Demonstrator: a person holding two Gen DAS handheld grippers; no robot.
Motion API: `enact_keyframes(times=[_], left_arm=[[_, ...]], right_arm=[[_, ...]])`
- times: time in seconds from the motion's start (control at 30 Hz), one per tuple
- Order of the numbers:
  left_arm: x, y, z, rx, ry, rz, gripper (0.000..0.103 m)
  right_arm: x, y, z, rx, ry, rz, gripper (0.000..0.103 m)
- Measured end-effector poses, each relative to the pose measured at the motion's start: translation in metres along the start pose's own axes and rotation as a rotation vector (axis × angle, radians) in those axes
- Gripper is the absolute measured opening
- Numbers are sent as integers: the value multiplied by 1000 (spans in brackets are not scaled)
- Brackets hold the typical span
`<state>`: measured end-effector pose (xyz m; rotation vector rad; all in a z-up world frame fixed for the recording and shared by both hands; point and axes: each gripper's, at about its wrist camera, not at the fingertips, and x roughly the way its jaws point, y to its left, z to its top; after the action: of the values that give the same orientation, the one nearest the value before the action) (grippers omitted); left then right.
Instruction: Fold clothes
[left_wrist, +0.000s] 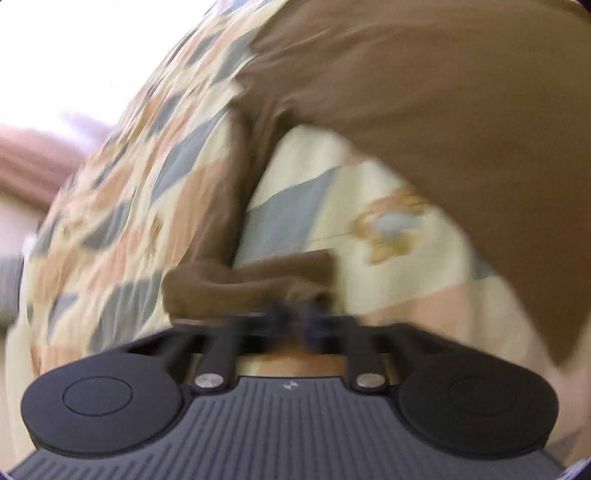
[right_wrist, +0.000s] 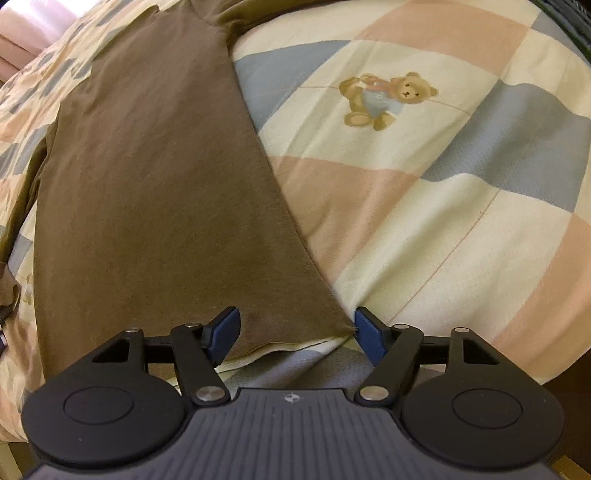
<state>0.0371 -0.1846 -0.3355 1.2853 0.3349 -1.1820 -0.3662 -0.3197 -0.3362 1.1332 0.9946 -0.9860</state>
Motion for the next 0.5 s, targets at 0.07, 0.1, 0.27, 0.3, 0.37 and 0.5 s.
enact_keyframes(times=[0.07, 0.1, 0.27, 0.3, 0.37, 0.5], left_arm=[[-10, 38, 1, -105, -60, 1, 6], [-15, 69, 0, -218, -87, 1, 6], [-21, 254, -63, -1023, -102, 216, 5], [-17, 278, -85, -1123, -61, 295, 5], [-4, 312, -129, -1254, 76, 377, 10], [14, 306, -186, -1458, 259, 275, 14]], right_arm=[[0, -4, 3, 8, 5, 2, 69], [-1, -6, 5, 12, 8, 0, 69], [5, -7, 10, 4, 28, -15, 70], [6, -7, 10, -1, 30, -18, 72], [8, -6, 10, -5, 34, -17, 74], [12, -7, 12, -8, 42, -11, 76]])
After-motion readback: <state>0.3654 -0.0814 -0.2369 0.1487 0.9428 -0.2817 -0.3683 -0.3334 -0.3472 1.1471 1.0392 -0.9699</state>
